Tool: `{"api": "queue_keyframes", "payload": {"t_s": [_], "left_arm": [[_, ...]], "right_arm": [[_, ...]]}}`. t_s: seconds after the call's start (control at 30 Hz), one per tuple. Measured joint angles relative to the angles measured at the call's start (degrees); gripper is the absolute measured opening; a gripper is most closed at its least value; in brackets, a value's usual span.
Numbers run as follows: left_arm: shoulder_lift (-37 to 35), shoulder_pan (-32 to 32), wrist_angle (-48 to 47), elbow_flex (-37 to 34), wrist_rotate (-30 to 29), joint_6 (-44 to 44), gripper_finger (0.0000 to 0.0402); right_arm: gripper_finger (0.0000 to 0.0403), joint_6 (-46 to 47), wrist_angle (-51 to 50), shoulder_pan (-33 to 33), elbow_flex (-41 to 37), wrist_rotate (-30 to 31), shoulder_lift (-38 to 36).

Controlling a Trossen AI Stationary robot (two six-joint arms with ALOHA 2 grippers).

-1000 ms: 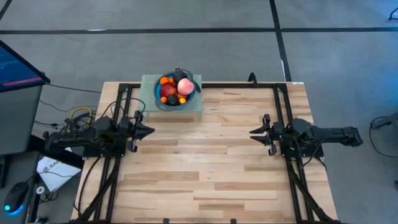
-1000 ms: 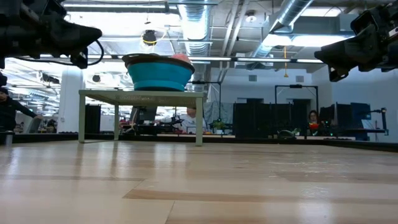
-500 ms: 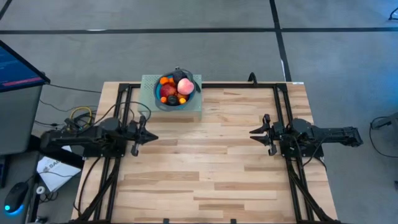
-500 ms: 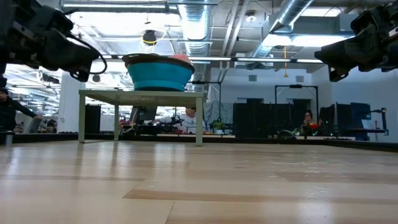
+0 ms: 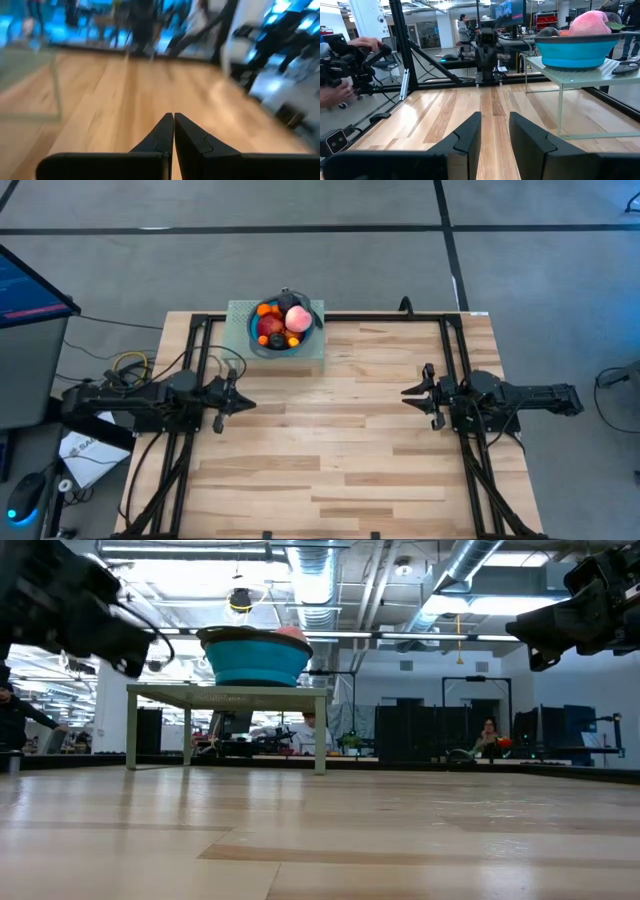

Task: Pick & Place Fruit
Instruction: Return to Home Position

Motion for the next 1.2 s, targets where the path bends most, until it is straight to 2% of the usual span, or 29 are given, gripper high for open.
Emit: {"api": "queue_keyframes", "payload": {"t_s": [0.1, 0.2, 0.33, 0.5, 1.2], "left_arm": [[-5.42, -1.08, -0.11, 0.0, -0.81, -0.95, 0.0009], [-10.7, -1.08, -1.82, 0.0, -5.17, 0.09, 0.001], [-11.75, -1.11, -2.77, 0.02, -11.48, 1.59, 0.0008], [-11.76, -1.45, -2.82, 0.02, -11.68, 5.73, 0.001], [-11.11, -1.43, -1.15, 0.0, -12.05, 6.85, 0.0011]], "right_arm": [[0.0095, 0.0, 0.0, 0.0, 0.0, 0.0, 0.0], [0.0095, 0.0, 0.0, -0.01, 0.0, -0.01, 0.0], [0.0095, 0.01, 0.02, -0.01, 0.0, 0.0, -0.02], [0.0095, 0.02, 0.0, 0.0, 0.0, -0.02, -0.02], [0.0095, 0.02, 0.0, 0.0, 0.0, -0.02, -0.02]]}}
